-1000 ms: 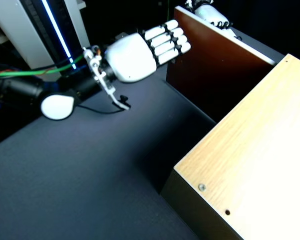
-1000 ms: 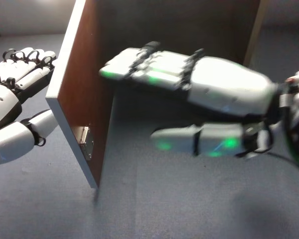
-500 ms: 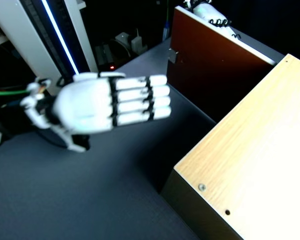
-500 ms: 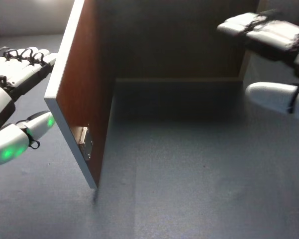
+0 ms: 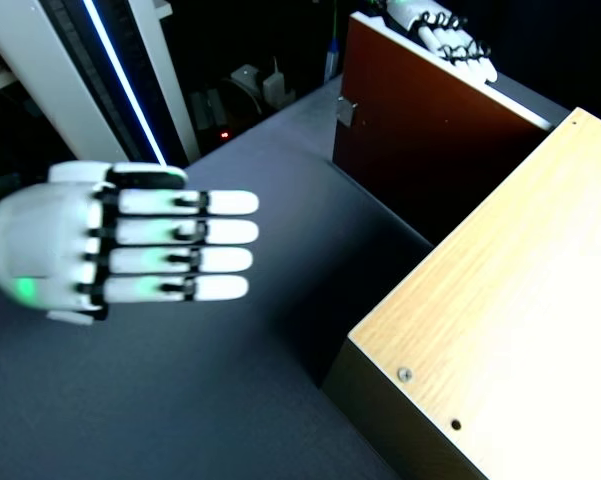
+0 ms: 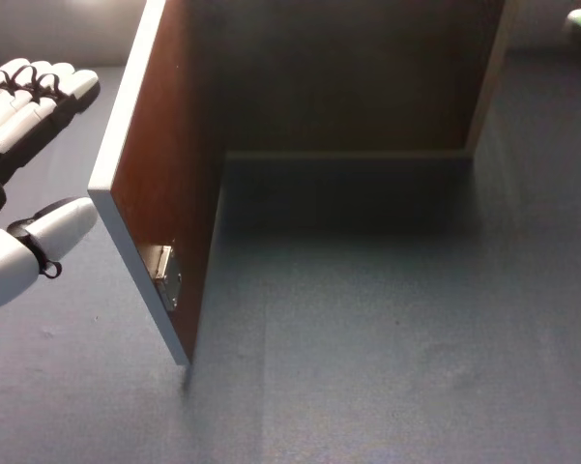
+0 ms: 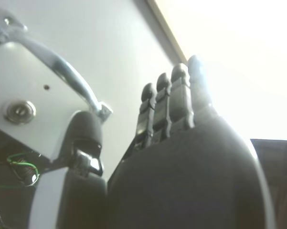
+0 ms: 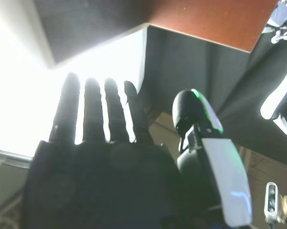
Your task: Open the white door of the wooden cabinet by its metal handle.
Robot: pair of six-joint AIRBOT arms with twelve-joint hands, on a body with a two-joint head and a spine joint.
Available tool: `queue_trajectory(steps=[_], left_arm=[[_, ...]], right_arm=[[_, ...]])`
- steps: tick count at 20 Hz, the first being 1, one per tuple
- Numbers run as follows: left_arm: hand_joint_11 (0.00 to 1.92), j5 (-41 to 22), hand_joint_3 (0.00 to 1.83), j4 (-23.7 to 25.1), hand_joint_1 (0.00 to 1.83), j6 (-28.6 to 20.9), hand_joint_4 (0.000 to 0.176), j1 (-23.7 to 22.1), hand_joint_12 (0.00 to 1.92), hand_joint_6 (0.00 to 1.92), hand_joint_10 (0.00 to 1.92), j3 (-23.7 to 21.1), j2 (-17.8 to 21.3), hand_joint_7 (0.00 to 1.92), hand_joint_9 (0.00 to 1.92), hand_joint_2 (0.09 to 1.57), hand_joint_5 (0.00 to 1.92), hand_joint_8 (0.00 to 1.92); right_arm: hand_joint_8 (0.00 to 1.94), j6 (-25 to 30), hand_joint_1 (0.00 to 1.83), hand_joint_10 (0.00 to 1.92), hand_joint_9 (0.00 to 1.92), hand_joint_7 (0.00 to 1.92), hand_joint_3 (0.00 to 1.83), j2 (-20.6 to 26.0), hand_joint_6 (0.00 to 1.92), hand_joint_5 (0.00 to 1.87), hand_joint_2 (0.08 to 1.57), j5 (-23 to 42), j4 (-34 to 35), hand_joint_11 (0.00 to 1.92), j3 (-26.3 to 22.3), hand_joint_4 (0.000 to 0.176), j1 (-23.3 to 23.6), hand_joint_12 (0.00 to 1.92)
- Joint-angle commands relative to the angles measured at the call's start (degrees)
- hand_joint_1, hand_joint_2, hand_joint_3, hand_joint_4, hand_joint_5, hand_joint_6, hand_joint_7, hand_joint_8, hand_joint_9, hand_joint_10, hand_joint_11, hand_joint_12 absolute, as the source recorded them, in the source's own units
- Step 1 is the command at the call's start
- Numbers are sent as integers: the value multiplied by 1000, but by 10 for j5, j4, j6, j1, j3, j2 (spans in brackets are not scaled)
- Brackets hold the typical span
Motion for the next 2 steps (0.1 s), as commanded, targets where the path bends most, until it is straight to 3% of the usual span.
queue_trajectory(steps=[1,2], left_arm=[[0,-83,10,-2,213,-3,0,-1,10,1,0,0,7,59,23,1571,79,3],[18,-87,8,-2,260,-3,0,1,14,3,4,-2,7,72,39,1567,87,4]], right_arm=[[4,0,274,5,35,82,0,6,4,128,1467,90,15,21,-3,0,-1,11],[6,0,249,8,56,101,0,8,4,136,1468,94,18,38,-6,0,-8,21]])
